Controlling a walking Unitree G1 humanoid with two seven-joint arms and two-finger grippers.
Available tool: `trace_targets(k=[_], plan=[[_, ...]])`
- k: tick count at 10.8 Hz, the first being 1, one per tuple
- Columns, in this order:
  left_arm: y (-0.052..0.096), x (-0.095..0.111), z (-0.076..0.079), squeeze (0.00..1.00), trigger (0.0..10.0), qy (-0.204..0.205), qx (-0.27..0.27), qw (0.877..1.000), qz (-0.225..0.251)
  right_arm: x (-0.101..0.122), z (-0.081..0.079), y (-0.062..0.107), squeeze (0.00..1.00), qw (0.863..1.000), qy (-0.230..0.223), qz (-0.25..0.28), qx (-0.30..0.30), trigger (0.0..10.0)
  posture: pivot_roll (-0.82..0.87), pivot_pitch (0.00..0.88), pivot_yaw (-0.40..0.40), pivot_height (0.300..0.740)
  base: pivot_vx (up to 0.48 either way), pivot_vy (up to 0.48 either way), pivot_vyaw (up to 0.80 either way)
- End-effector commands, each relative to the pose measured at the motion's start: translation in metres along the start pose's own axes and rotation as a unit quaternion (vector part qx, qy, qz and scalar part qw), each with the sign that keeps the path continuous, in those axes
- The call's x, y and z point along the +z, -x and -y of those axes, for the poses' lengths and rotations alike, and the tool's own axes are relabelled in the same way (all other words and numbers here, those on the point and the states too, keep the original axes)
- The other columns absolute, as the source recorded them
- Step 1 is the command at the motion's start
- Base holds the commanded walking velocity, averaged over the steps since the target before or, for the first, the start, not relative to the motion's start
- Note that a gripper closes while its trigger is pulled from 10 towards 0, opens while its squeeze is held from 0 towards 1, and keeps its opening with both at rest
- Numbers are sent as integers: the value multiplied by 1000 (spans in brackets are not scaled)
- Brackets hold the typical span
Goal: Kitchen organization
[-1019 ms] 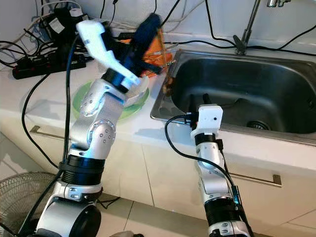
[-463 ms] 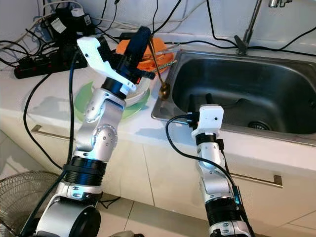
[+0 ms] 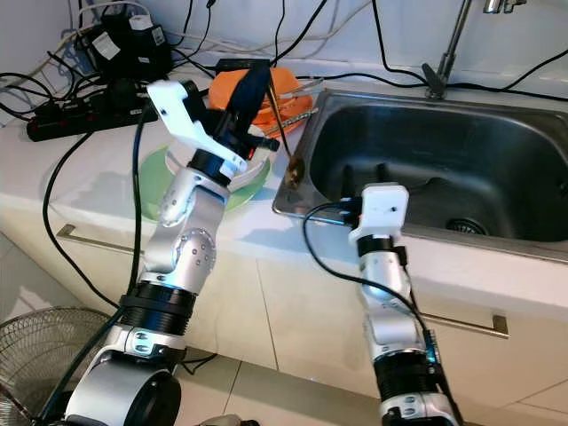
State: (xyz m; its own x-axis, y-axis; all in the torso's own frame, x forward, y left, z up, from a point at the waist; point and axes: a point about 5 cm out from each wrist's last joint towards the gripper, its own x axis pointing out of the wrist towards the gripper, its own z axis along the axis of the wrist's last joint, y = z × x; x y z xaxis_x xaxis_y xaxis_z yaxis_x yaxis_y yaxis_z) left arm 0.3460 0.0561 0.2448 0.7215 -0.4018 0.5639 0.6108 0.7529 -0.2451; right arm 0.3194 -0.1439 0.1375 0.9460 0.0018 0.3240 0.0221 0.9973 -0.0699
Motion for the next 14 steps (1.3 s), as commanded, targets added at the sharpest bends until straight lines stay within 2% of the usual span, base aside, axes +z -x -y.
trace_targets(k=[1, 2, 4, 5, 6, 7, 10, 14], plan=[[-14, -5, 30, 0, 10000, 38, -26, 999, 19, 5, 4, -5, 745, 1000, 7, 7, -5, 10000, 31, 0, 79, 740, 0, 0, 0], [-15, -6, 31, 0, 10000, 36, -29, 999, 18, 10, 9, -9, 0, 999, 36, 20, 0, 10000, 26, 0, 81, 740, 0, 0, 0], [-17, -7, 32, 0, 10000, 36, -31, 999, 19, 24, 20, -18, 0, 997, 64, 45, 13, 10000, 21, 0, 81, 740, 0, 0, 0], [-20, -8, 34, 0, 10000, 39, -33, 998, 21, 40, 31, -28, 0, 994, 78, 68, 26, 10000, 13, 0, 81, 740, 0, 0, 0], [-22, -9, 35, 0, 10000, 41, -34, 998, 23, 48, 30, -32, 0, 992, 80, 80, 52, 10000, 9, 0, 82, 740, 0, 0, 0], [-24, -9, 36, 0, 10000, 45, -34, 998, 24, 55, 21, -31, 0, 987, 84, 90, 106, 10000, 7, 0, 84, 740, 0, 0, 0], [-25, -12, 43, 0, 10000, 65, -45, 996, 26, 62, -8, -18, 0, 966, 21, 81, 243, 10000, -2, 0, 89, 740, 0, 0, 0], [-26, -11, 45, 0, 10000, 66, -59, 996, 25, 62, -20, -3, 0, 945, -23, 56, 320, 10000, 1, 0, 93, 740, 0, 0, 0]])
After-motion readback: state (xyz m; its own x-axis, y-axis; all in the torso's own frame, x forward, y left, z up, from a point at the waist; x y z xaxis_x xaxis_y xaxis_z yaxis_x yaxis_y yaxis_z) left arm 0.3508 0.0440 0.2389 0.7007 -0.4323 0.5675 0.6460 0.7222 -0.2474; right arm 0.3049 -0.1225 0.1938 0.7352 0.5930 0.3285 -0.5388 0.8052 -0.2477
